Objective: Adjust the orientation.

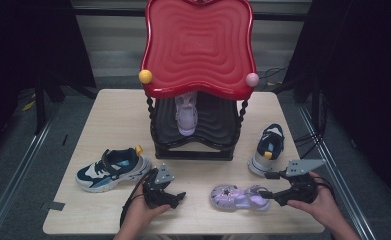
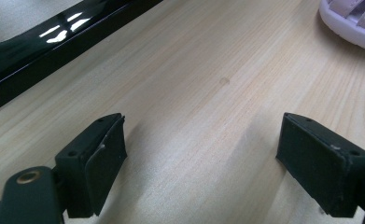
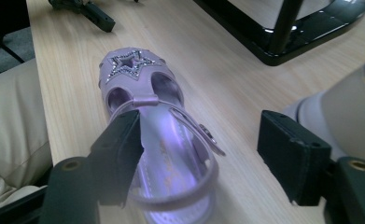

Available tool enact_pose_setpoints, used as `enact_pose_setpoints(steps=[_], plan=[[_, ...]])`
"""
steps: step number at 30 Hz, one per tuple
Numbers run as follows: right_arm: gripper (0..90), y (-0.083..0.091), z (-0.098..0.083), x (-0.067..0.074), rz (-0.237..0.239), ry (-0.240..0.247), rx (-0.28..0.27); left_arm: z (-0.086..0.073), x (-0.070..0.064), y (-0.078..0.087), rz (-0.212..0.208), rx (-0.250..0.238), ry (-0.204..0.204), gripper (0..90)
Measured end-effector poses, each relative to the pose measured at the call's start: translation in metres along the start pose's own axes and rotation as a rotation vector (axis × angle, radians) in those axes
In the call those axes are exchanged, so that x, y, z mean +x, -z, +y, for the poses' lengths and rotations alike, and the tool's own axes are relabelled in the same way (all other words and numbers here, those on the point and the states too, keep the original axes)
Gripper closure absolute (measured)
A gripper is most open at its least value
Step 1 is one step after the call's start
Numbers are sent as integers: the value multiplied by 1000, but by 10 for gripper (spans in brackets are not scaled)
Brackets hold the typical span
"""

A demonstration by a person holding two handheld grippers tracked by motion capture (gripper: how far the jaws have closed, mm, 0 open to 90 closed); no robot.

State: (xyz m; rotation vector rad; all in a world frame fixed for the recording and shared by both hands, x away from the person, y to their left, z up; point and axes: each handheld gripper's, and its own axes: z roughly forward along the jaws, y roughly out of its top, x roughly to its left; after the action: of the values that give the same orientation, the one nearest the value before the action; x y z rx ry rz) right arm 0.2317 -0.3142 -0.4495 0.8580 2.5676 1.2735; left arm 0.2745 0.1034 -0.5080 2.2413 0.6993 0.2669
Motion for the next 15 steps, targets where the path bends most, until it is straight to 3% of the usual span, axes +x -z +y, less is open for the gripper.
enact_pose_setpoints(steps=[7, 15], plan=[[446, -24, -1, 2, 29, 14, 20, 0, 0, 0, 3, 1, 1, 151], [496, -45, 0, 2, 31, 30, 67, 0, 0, 0, 5, 2, 1, 150]])
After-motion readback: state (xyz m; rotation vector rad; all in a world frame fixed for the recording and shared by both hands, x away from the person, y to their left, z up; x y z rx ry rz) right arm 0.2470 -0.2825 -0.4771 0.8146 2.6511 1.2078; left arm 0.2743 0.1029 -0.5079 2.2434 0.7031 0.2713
